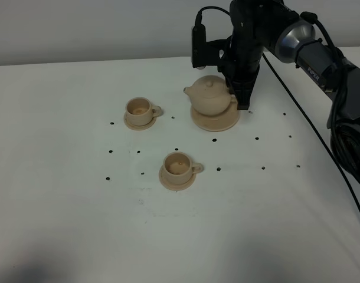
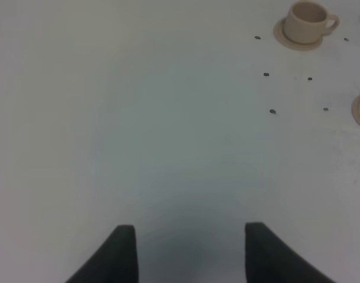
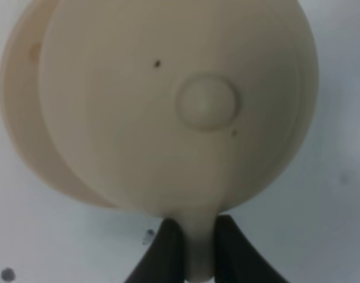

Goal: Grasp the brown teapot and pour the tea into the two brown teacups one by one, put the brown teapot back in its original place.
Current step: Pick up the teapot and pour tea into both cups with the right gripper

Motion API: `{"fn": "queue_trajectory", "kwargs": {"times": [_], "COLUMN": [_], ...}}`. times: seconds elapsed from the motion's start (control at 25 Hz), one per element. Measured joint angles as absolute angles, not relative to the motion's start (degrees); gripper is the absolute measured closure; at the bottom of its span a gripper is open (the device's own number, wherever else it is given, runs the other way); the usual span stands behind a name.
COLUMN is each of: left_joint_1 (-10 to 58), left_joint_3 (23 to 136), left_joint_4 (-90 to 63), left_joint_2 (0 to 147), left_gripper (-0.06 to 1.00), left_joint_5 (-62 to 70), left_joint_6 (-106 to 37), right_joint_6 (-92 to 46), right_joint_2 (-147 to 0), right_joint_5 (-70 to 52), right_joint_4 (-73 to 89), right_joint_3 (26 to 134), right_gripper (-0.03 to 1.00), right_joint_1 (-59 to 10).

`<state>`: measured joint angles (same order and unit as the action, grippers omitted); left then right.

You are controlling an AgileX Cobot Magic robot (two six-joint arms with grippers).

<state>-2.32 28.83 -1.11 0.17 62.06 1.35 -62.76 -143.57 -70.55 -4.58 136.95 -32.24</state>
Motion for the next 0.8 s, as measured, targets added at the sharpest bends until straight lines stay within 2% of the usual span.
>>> {"fn": "queue_trajectory", "kwargs": {"times": [0.32,0.8], "left_joint_1": [-2.3,-2.3], "left_joint_3": [28.8,28.8], "left_joint_4": [-1.1,-1.1], "left_joint_2": [0.2,0.2], "left_gripper": [0.54,0.54], "left_joint_5": [62.1,62.1], "left_joint_6": [1.4,1.4], "right_joint_6": [-55.4,-49.1], "right_joint_2": [-141.6,-141.6], "right_joint_5": [-70.6,-70.6], "right_joint_4": [-3.6,-5.2], "right_joint_3": [137.0,138.2], "right_gripper": [0.86,0.86], "right_joint_1": [-32.6,-39.8]}}
